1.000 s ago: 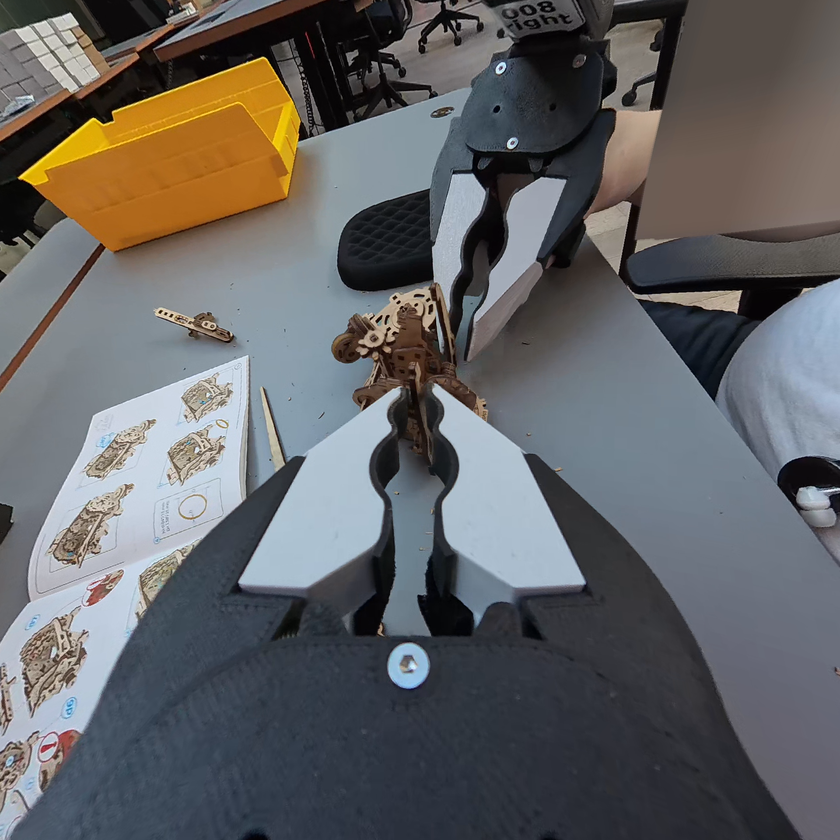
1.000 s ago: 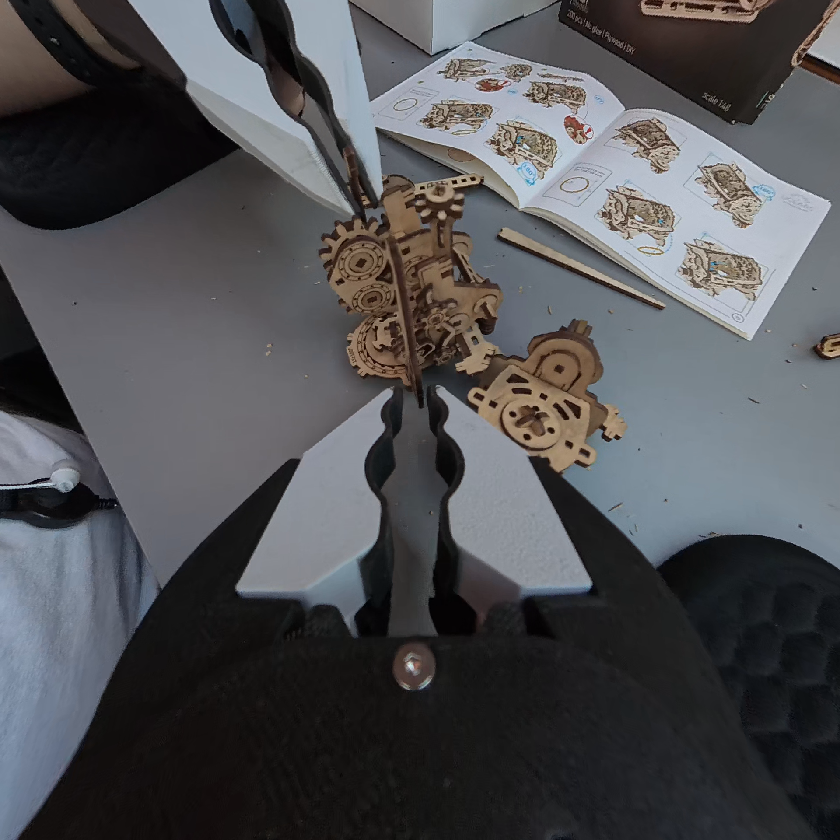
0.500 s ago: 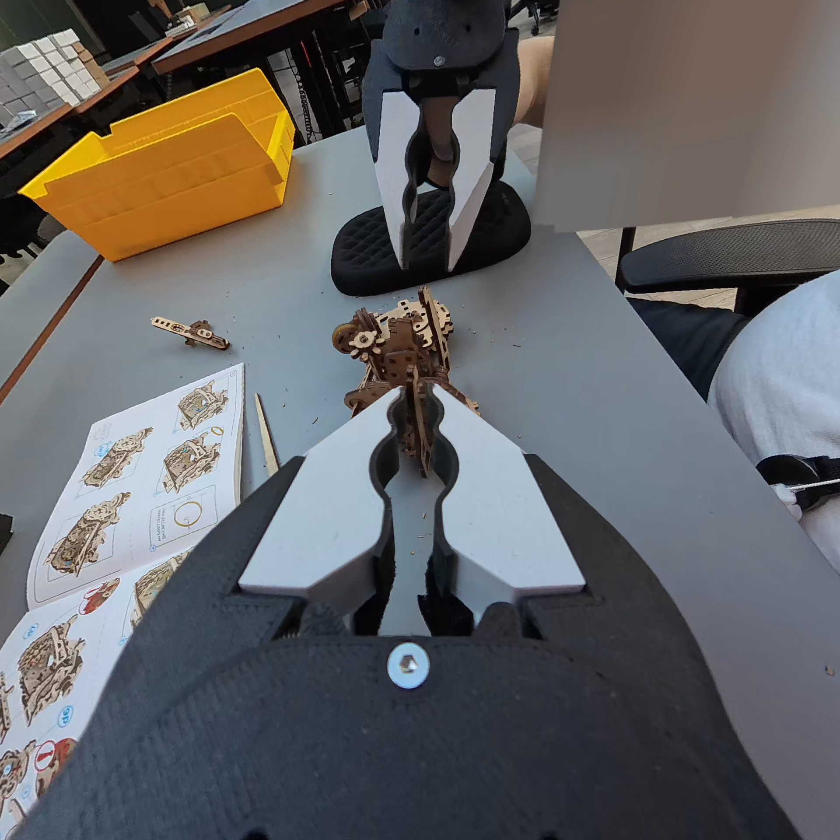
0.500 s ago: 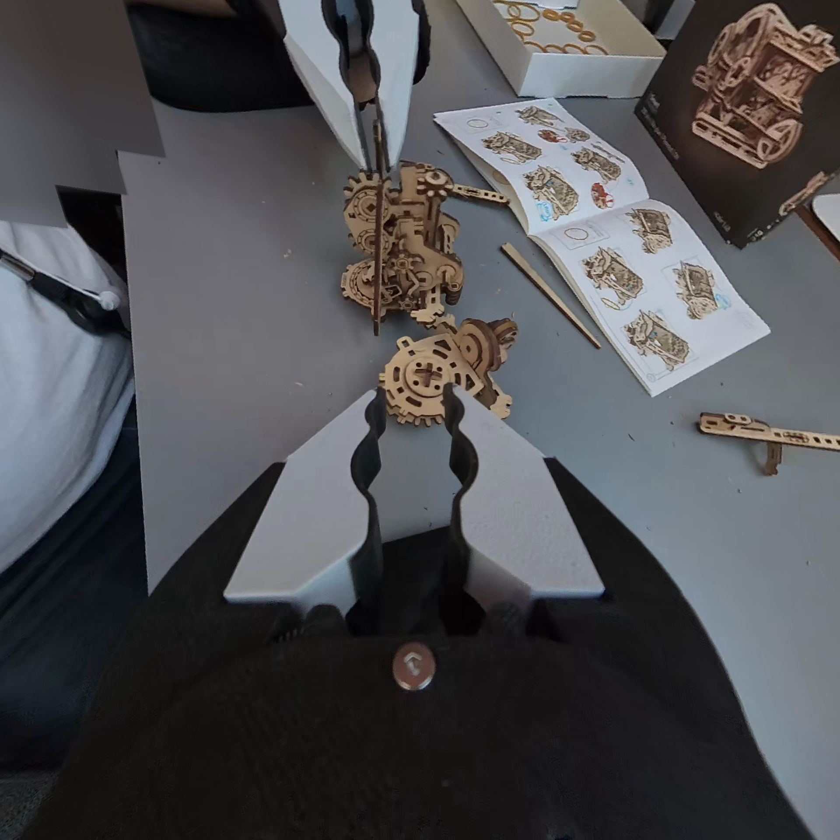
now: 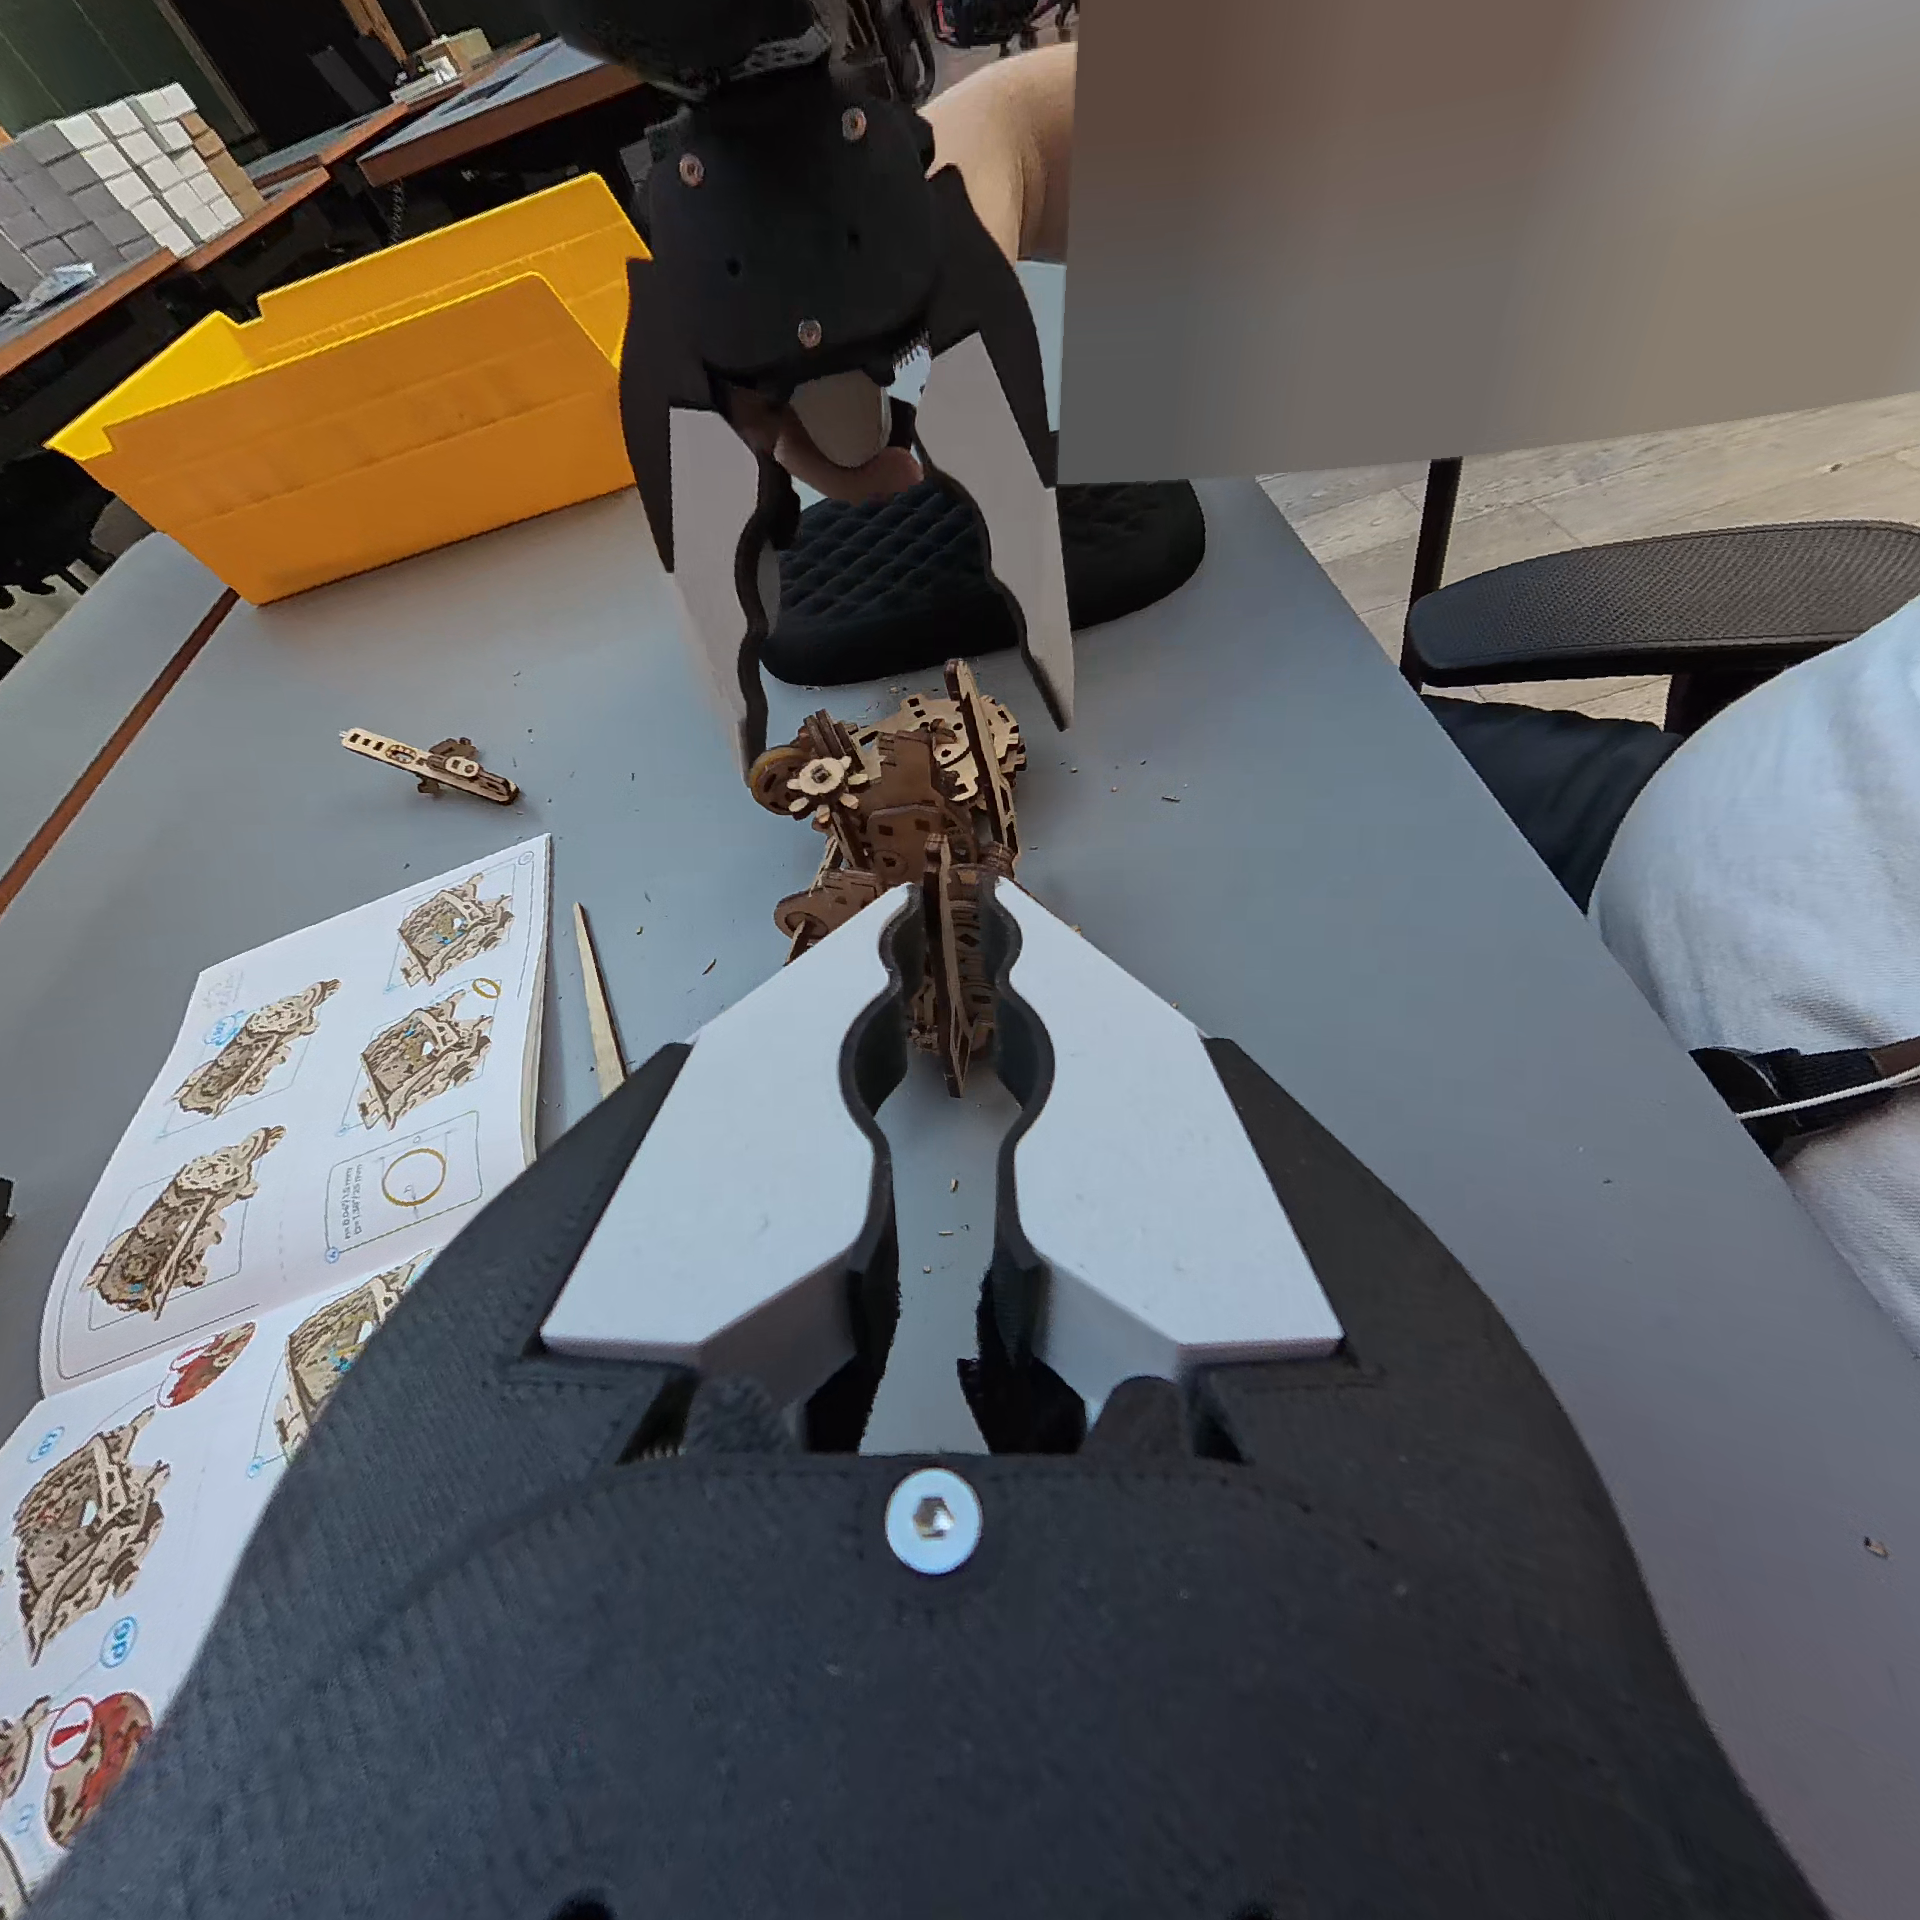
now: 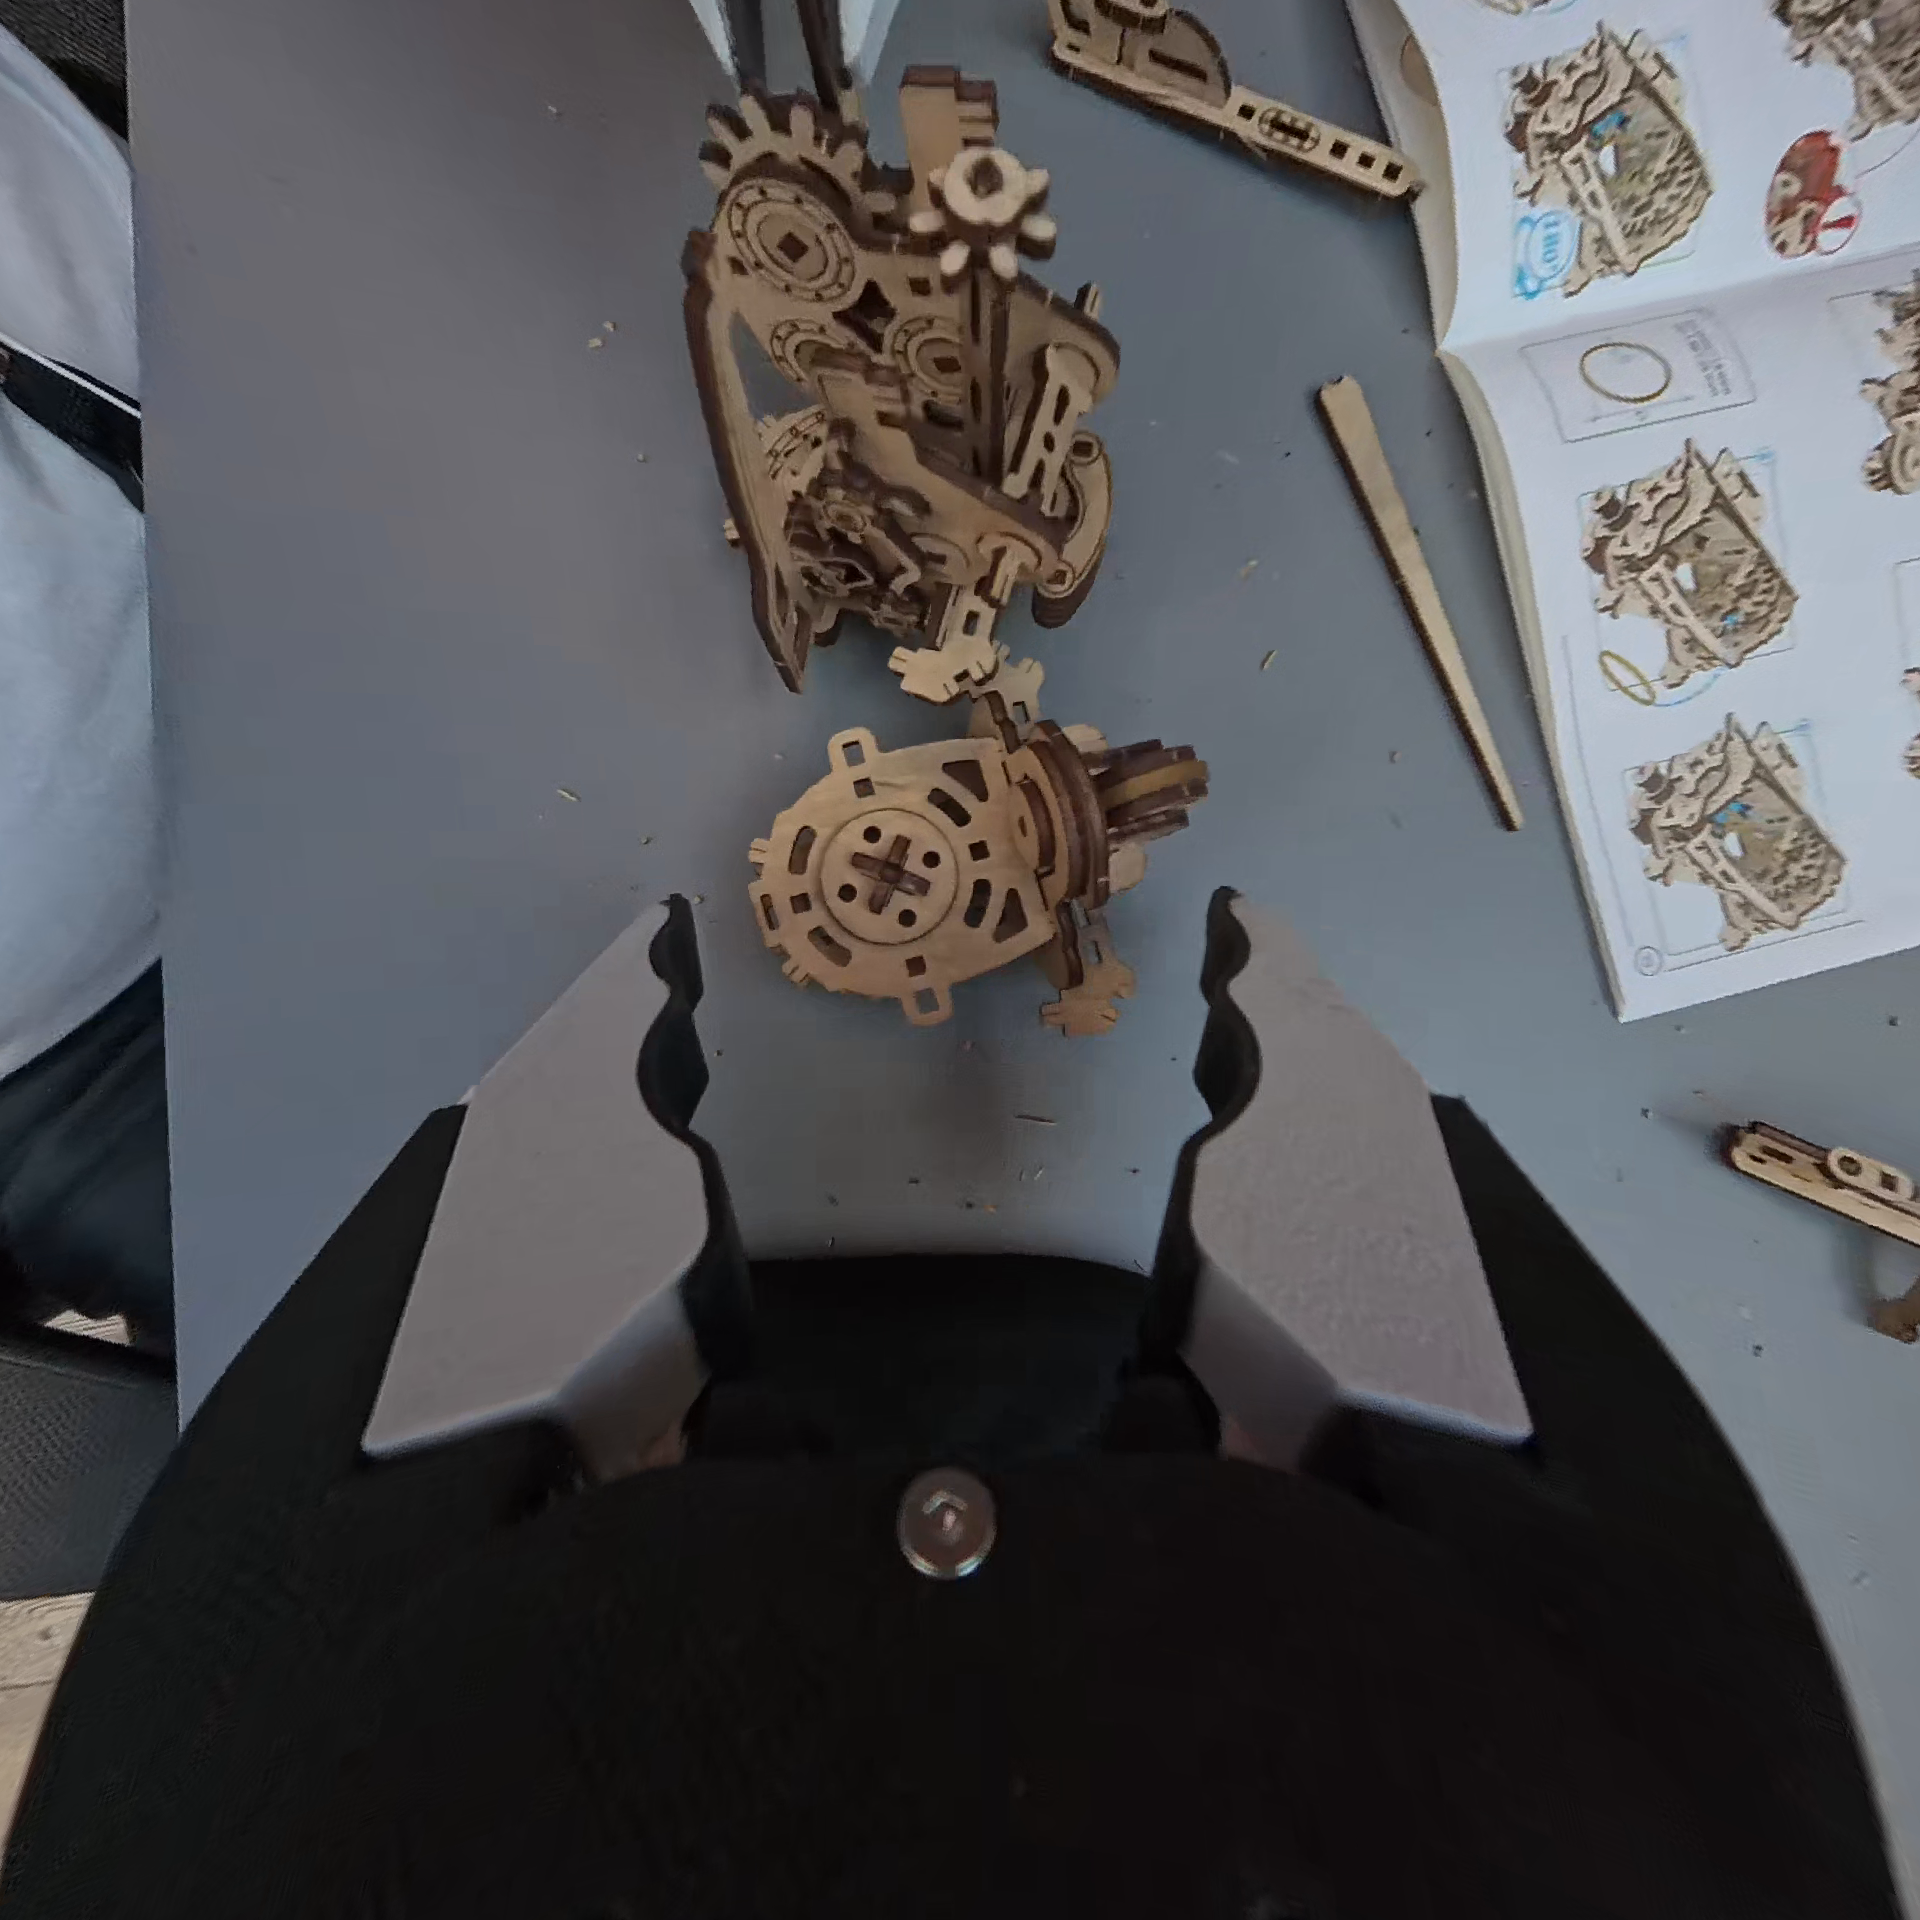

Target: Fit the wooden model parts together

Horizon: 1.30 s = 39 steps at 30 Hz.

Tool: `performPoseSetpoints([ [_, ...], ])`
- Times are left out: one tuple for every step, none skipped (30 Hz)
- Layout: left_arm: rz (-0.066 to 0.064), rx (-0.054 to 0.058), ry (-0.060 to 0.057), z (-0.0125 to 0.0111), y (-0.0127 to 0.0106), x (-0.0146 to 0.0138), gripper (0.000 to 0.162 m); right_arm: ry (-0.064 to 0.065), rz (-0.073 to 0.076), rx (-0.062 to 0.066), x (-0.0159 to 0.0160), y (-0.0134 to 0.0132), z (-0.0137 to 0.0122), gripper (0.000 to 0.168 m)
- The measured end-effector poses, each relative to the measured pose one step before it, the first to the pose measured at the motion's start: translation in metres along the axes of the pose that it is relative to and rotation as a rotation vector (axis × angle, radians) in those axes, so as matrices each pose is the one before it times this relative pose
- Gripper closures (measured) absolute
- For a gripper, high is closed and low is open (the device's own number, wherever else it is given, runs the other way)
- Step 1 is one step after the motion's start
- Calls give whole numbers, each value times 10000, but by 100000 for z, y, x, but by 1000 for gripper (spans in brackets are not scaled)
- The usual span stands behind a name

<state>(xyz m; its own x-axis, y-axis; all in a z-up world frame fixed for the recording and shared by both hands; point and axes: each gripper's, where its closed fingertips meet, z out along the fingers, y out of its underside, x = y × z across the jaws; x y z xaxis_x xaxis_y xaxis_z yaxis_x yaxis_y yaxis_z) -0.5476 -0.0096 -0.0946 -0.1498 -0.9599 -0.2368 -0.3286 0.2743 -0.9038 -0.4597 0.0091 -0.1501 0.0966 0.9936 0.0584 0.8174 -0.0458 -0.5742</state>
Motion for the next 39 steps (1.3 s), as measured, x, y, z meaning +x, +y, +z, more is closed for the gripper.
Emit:
performPoseSetpoints([
  [-8,-1,-1,-24,17,20,155,-117,242,-21,66,218,293,73],
  [-1,2,-13,-32,15,9,155,-29,147,82,90,65,185,74],
  [7,5,-16,-16,13,11,155,-53,60,201,-57,-119,84,81],
  [10,8,-10,-23,10,28,155,-50,-9,225,-144,-212,25,93],
  [2,13,-1,-4,-13,41,155,12,-26,177,-103,-203,21,98],
  [-12,18,21,17,-21,59,155,100,-47,74,-23,-60,37,99],
  [-17,8,15,3,-26,49,155,151,-44,-2,12,24,-3,99],
  [-3,1,-7,12,-13,19,155,178,-19,-33,33,28,-62,99],
  [14,2,-9,7,-5,18,155,176,8,-56,13,75,-81,99],
  [13,2,-8,2,5,34,155,199,65,-62,27,84,-100,99],
  [0,-5,-2,-8,13,20,155,188,62,-41,24,95,-119,99],
  [-11,-7,1,-7,28,26,155,188,48,45,3,-10,-154,99],
  [-16,-13,-7,-12,42,-2,155,220,119,110,86,-74,-202,99],
  [-14,-15,-16,-27,42,-26,154,235,213,137,160,-111,-263,99],
  [-19,-4,-26,-42,29,-56,154,233,234,191,169,-210,-342,99],
  [-31,2,-24,-48,28,-53,154,223,212,224,89,-326,-418,99],
  [-35,14,-24,-65,-1,-53,154,286,136,219,77,-453,-503,99],
  [-23,17,-26,-75,-19,-36,154,367,77,186,100,-559,-576,99],
  [-13,21,-28,-72,-25,-46,154,357,35,133,-10,-645,-583,99],
  [-4,25,-27,-74,-22,-37,154,332,19,108,-120,-739,-537,99],
  [2,18,-43,-57,-7,-74,154,271,19,119,-281,-891,-436,99],
  [1,20,-38,-38,-13,-79,155,229,65,156,-391,-1030,-317,99],
  [-9,37,-40,-7,-39,-97,157,234,160,134,-409,-1050,-165,99],
  [-21,60,-23,28,-82,-47,158,195,197,22,-456,-914,-46,99],
  [-32,54,19,65,-80,27,161,173,209,-31,-493,-775,11,99],
  [-39,33,50,73,-85,96,161,135,163,-17,-540,-701,51,99],
  [-27,1,53,84,-51,130,162,115,129,26,-540,-632,73,99],
  [4,-11,7,78,-45,91,162,35,136,72,-590,-583,122,99],
  [52,-11,-27,49,-30,78,162,-39,112,44,-607,-411,184,99],
  [81,3,-41,26,-39,83,159,24,-5,-102,-387,-75,257,99],
  [52,-8,-42,1,-6,87,151,163,-76,-185,-56,128,265,100],
  [33,-95,16,-43,148,158,141,240,-69,-137,195,128,227,99],
  [22,-145,28,-124,220,154,136,124,-92,-17,90,-14,174,99],
  [23,-62,18,-192,120,96,135,0,-28,58,-23,-147,106,99],
  [41,32,-5,-240,7,30,136,-63,10,65,-57,-224,29,99],
  [47,40,-53,-277,14,-97,137,10,1,53,97,-231,-31,99],
  [21,20,-79,-257,54,-209,140,114,-21,1,300,-176,-95,99],
  [-31,32,-97,-241,25,-286,144,95,-105,-37,279,-89,-104,99],
  [-78,67,-76,-200,-25,-280,147,38,-83,-27,183,-72,-67,99],
])
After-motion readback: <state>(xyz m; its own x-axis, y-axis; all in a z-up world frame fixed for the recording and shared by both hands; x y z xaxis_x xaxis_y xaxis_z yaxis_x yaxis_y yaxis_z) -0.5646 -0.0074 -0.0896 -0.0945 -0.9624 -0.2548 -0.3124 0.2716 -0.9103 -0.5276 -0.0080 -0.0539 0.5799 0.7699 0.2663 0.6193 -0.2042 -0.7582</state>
